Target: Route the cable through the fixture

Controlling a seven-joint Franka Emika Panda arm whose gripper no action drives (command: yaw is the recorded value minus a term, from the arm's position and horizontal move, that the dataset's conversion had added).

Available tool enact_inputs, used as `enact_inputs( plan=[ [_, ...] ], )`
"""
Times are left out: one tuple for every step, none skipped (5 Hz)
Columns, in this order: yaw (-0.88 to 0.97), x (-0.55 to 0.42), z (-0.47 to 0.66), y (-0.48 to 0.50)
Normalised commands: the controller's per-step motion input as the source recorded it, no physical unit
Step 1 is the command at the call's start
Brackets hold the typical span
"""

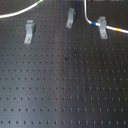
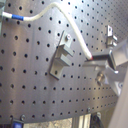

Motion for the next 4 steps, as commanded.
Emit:
enact_inputs(
  plan=[
    [0.00,-0.220,0.10,0.076],
    [-0.17,-0.177,0.30,0.138],
    [-0.56,-0.034,0.37,0.161],
    [-0.67,0.050,0.48,0.258]
  ],
)
